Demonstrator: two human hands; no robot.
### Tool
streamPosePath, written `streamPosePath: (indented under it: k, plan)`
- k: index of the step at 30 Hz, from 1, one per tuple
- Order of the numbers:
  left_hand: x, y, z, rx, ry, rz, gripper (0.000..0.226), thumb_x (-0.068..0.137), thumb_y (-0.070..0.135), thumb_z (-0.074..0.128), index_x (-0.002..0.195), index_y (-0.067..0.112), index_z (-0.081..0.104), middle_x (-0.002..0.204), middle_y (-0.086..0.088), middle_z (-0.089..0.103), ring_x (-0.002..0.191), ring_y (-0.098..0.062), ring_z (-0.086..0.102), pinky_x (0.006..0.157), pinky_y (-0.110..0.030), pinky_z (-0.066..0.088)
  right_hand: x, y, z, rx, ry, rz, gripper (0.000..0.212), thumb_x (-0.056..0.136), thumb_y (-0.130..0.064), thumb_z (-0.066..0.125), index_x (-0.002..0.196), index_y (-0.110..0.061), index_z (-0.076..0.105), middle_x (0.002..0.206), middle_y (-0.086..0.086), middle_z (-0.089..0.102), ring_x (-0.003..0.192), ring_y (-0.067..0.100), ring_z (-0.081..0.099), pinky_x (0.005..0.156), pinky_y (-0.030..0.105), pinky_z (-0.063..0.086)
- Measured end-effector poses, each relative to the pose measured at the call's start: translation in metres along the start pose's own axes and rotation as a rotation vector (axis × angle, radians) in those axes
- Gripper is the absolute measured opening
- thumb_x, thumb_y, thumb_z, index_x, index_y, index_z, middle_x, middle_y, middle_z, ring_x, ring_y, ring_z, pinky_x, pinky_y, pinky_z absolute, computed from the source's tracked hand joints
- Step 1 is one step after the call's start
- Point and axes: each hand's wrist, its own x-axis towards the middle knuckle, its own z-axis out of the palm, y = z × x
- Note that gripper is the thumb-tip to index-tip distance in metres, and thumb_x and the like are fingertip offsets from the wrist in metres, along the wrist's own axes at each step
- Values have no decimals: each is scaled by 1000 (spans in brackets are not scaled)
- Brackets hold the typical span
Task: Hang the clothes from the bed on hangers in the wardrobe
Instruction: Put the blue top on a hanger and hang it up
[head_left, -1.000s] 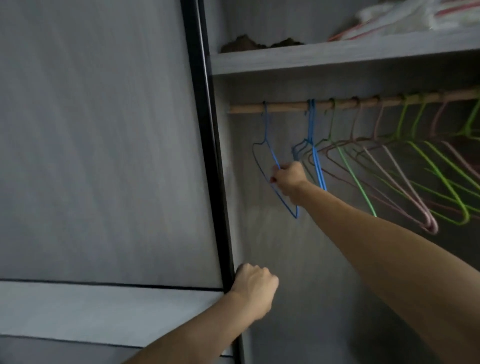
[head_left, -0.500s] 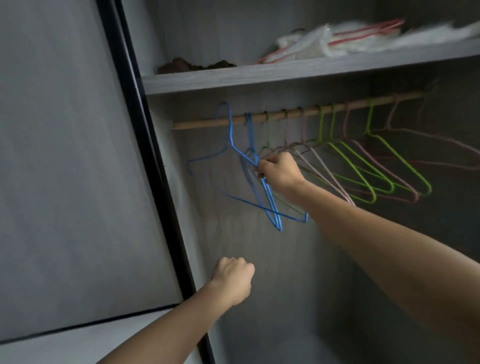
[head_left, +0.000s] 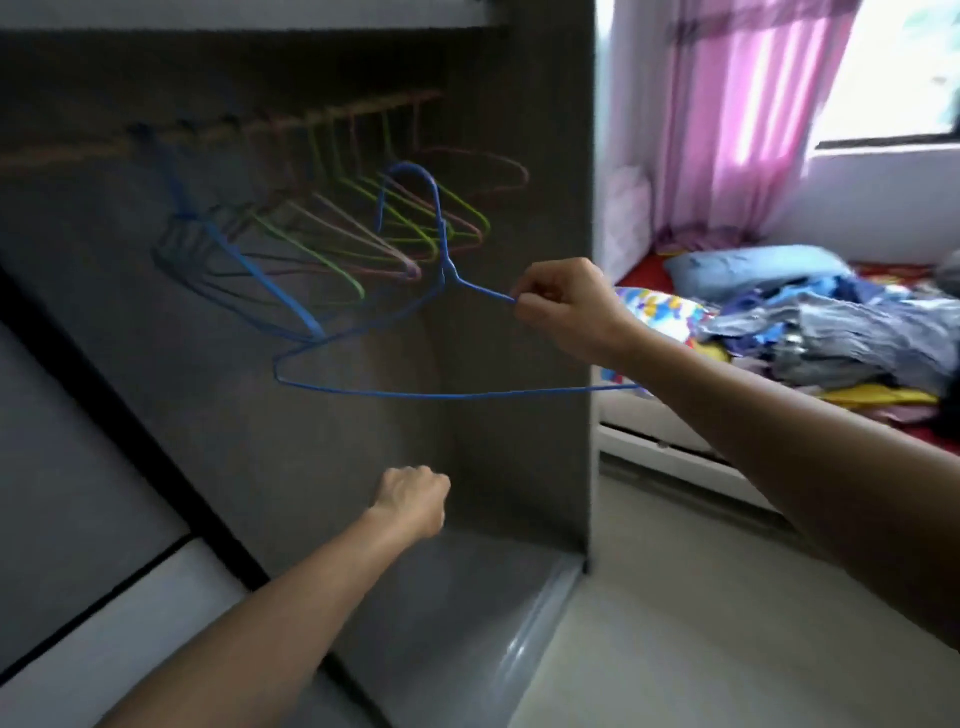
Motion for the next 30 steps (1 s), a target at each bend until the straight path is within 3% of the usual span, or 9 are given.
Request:
streamPosePath:
  k: [3,5,8,11,14,17,21,26,30]
  plan:
    - [10,62,-14,18,18,133,26,92,26,49,114,19,60,119,-6,64,111,-26,61,86,-32,46,-58,34,-64,-205,38,103,34,77,-50,70,70,-17,63,51,-7,46,48,5,39,51,28,33]
    - [11,111,-28,21,63,251,25,92,27,49,112,18,62,117,-6,65,110,-26,62,85,-32,47,-103,56,-109,-314,63,206,30,82,-50,68,74,-22,68,50,-7,47,47,5,40,54,29,34]
    - [4,193,-52,49,137,434,26,91,26,49,112,17,62,117,-6,65,110,-27,62,84,-33,48,-186,88,-182,-373,133,371,16,88,-39,66,93,-27,76,60,-5,62,54,6,51,60,28,42]
    - [-17,284,-79,82,194,594,28,89,25,49,111,16,62,118,-6,64,110,-26,62,84,-32,48,-283,105,-252,-367,212,546,9,91,-15,64,86,-19,71,65,1,69,52,13,62,58,27,51]
    - [-51,379,-102,64,237,737,26,88,26,47,106,14,62,116,-6,65,108,-26,62,81,-31,48,-383,106,-319,-463,295,741,11,88,-8,60,92,-12,70,83,5,71,71,16,64,68,25,44]
    - [-95,473,-118,45,246,877,22,90,26,46,103,18,61,113,-5,64,104,-26,62,73,-31,43,-481,95,-383,-525,429,911,24,88,-28,64,110,-20,68,86,-2,64,81,16,59,73,26,42]
    - [-155,574,-133,43,268,1053,19,91,28,47,99,17,60,108,-6,65,100,-28,62,70,-31,42,-594,77,-456,-649,667,1037,37,85,-54,61,104,-25,73,94,-4,71,87,14,63,80,32,51]
    - [-192,671,-158,86,323,1239,19,93,31,50,100,17,60,105,-5,66,97,-25,63,68,-32,45,-685,68,-520,-692,929,1130,23,93,-15,57,112,-13,69,77,3,66,70,21,63,69,34,51]
    - [-190,745,-183,109,356,1345,18,95,31,49,100,17,59,103,-3,64,92,-22,62,64,-31,42,-726,81,-559,-733,1020,1278,8,89,-17,58,88,-10,62,79,8,64,77,29,60,69,38,47]
